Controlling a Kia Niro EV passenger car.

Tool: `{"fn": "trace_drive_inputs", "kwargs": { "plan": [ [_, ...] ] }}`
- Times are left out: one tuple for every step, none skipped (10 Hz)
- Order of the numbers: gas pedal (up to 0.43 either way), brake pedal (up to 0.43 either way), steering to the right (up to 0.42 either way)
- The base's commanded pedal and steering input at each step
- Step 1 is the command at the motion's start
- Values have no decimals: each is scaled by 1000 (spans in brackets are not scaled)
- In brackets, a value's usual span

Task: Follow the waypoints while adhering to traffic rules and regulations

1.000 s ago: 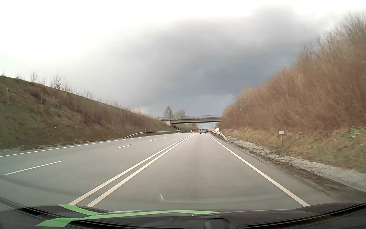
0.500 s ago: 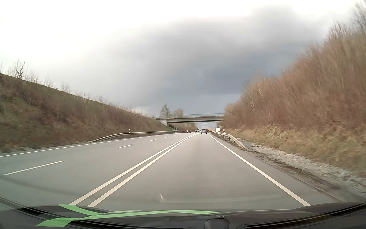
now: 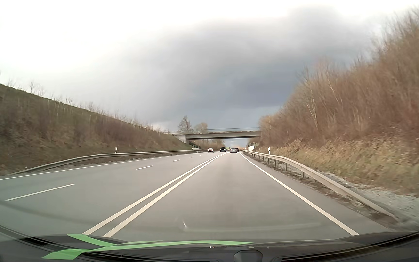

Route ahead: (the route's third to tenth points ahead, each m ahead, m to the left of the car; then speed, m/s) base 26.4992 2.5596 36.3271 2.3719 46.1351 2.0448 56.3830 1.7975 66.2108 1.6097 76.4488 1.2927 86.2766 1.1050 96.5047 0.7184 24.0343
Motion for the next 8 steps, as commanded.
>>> {"fn": "trace_drive_inputs", "kwargs": {
  "plan": [
    [280, 0, 0],
    [280, 0, 0],
    [280, 0, 1],
    [280, 0, 0],
    [280, 0, 1],
    [280, 0, 1],
    [280, 0, 1],
    [280, 0, 1]
  ]
}}
